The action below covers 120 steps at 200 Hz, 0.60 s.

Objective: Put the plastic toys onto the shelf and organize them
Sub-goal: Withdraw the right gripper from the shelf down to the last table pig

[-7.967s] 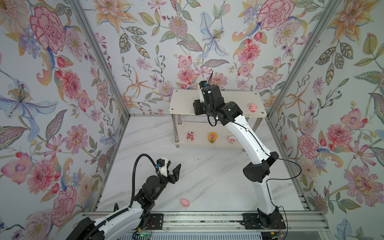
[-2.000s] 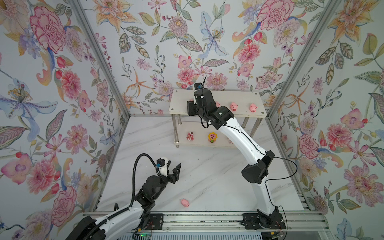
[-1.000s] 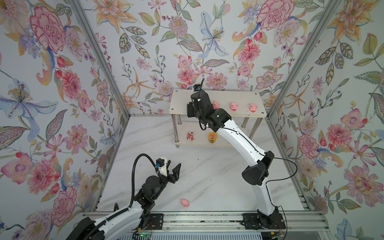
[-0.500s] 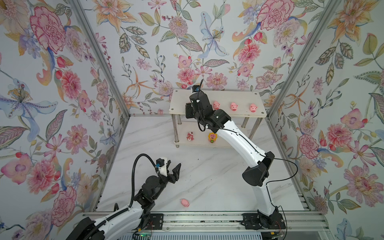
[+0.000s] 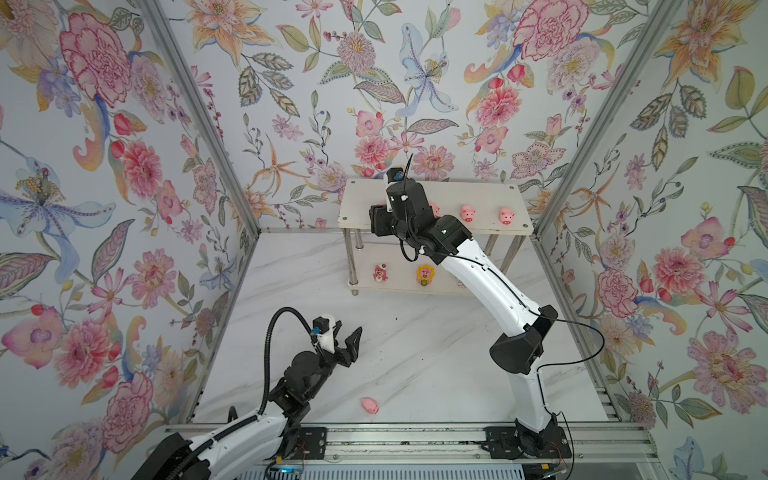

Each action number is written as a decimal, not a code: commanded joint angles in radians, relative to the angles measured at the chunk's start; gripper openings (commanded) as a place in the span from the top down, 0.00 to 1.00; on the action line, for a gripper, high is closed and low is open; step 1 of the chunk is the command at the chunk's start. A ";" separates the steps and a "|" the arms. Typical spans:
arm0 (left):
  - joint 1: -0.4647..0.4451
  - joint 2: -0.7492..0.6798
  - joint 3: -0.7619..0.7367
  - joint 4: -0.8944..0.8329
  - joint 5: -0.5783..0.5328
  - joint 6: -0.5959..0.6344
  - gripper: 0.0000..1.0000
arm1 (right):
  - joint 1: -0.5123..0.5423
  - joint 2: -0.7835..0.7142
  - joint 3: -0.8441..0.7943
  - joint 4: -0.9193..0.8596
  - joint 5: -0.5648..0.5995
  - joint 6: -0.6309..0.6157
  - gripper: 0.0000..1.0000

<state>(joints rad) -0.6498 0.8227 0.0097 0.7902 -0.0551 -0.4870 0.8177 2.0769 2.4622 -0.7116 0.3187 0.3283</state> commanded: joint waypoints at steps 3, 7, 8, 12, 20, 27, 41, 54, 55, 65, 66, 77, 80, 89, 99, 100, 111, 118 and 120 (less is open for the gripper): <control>0.012 -0.005 -0.094 0.017 0.011 0.005 0.29 | -0.001 -0.139 -0.034 -0.012 -0.007 -0.021 0.36; 0.012 -0.006 -0.093 0.017 0.011 0.004 0.29 | 0.000 -0.160 -0.047 -0.012 -0.007 -0.024 0.36; 0.012 -0.007 -0.093 0.017 0.011 0.004 0.29 | 0.001 -0.163 -0.050 -0.012 -0.007 -0.024 0.36; 0.011 -0.007 -0.094 0.015 0.011 0.006 0.29 | 0.000 -0.180 -0.062 -0.009 -0.008 -0.029 0.36; 0.011 -0.007 -0.094 0.014 0.009 0.007 0.29 | 0.004 -0.214 -0.094 -0.003 -0.009 -0.035 0.36; 0.012 -0.008 -0.093 0.014 0.007 0.010 0.29 | 0.006 -0.247 -0.129 0.002 -0.011 -0.038 0.36; 0.011 -0.013 -0.092 0.009 0.005 0.018 0.29 | 0.018 -0.329 -0.227 0.027 -0.018 -0.049 0.36; 0.012 -0.019 -0.094 0.002 -0.003 0.025 0.29 | 0.033 -0.423 -0.359 0.068 -0.026 -0.067 0.36; 0.012 -0.020 -0.093 0.001 -0.003 0.026 0.29 | 0.034 -0.431 -0.372 0.073 -0.026 -0.068 0.36; 0.011 -0.025 -0.095 -0.005 -0.014 0.031 0.29 | 0.048 -0.517 -0.503 0.122 -0.029 -0.075 0.37; 0.011 -0.026 -0.096 -0.006 -0.015 0.031 0.29 | 0.048 -0.528 -0.518 0.127 -0.030 -0.077 0.37; 0.012 -0.028 -0.097 -0.015 -0.027 0.037 0.29 | 0.056 -0.645 -0.694 0.192 -0.053 -0.082 0.41; 0.011 -0.028 -0.096 -0.018 -0.028 0.038 0.29 | 0.057 -0.675 -0.731 0.207 -0.060 -0.083 0.43; 0.011 -0.027 -0.093 -0.034 -0.025 0.037 0.30 | 0.058 -0.762 -0.871 0.241 -0.079 -0.081 0.52; 0.012 -0.030 -0.080 -0.072 -0.007 0.019 0.31 | 0.060 -0.849 -1.000 0.266 -0.103 -0.076 0.59; 0.011 -0.030 -0.079 -0.077 -0.004 0.017 0.31 | 0.059 -0.857 -1.014 0.266 -0.105 -0.077 0.60; 0.012 -0.036 -0.067 -0.113 0.021 -0.014 0.32 | 0.059 -0.930 -1.140 0.263 -0.143 -0.069 0.63; 0.012 -0.039 -0.064 -0.128 0.032 -0.036 0.33 | 0.061 -0.968 -1.210 0.259 -0.176 -0.066 0.63; 0.011 -0.040 -0.063 -0.134 0.037 -0.043 0.33 | 0.061 -0.975 -1.235 0.258 -0.190 -0.066 0.64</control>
<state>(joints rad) -0.6479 0.7975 0.0097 0.7364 -0.0551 -0.4816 0.8764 1.2087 1.4273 -0.4988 0.2344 0.2619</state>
